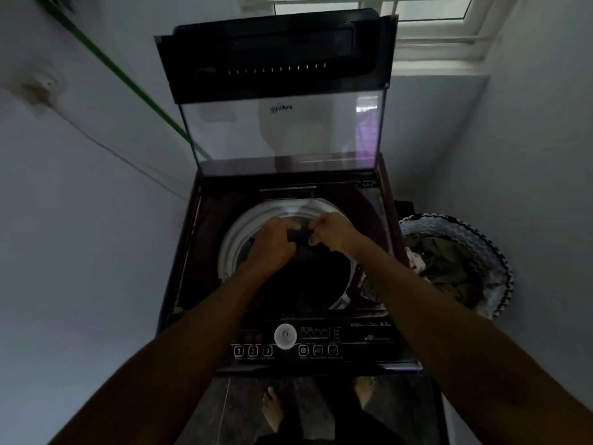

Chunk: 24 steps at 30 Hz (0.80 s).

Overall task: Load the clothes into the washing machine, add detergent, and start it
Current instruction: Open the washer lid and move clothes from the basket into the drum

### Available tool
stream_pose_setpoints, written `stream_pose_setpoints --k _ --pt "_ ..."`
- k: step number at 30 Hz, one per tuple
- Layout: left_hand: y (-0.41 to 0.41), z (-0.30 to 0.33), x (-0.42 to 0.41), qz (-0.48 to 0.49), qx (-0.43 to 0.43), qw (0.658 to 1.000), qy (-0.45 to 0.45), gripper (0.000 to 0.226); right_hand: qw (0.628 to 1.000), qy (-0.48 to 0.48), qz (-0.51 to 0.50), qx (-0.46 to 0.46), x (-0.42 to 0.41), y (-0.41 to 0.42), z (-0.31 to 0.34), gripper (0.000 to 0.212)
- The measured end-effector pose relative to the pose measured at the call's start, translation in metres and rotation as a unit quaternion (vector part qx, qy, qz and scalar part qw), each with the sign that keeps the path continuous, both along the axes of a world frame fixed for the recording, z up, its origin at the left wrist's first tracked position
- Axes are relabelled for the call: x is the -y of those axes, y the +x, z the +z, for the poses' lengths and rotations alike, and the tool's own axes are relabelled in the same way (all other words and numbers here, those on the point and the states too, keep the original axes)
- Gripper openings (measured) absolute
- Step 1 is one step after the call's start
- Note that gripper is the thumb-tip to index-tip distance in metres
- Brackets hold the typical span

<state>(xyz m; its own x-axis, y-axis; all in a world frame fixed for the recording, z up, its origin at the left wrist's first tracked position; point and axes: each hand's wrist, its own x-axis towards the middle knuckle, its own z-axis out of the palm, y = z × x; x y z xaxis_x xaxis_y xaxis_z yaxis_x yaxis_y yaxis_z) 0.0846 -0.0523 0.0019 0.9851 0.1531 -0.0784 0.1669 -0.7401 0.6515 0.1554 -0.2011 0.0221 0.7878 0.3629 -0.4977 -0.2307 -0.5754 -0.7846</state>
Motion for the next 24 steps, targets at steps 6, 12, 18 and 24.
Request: stream_pose_setpoints --k 6,12,18,24 --pt "0.006 0.003 0.013 -0.016 -0.009 1.0 0.003 0.017 1.0 -0.006 -0.019 0.001 0.015 0.003 -0.008 0.015" --pt "0.033 0.014 0.065 -0.047 -0.003 0.999 -0.001 0.023 0.992 0.029 -0.093 0.074 0.061 0.014 -0.007 0.011" --pt "0.063 0.02 0.141 -0.151 0.031 0.988 -0.028 0.03 0.967 0.02 -0.231 0.108 0.14 0.023 -0.011 0.014" --pt "0.095 0.005 0.209 -0.244 0.055 0.968 0.01 0.029 0.958 -0.012 -0.28 0.052 0.22 0.033 -0.05 0.024"
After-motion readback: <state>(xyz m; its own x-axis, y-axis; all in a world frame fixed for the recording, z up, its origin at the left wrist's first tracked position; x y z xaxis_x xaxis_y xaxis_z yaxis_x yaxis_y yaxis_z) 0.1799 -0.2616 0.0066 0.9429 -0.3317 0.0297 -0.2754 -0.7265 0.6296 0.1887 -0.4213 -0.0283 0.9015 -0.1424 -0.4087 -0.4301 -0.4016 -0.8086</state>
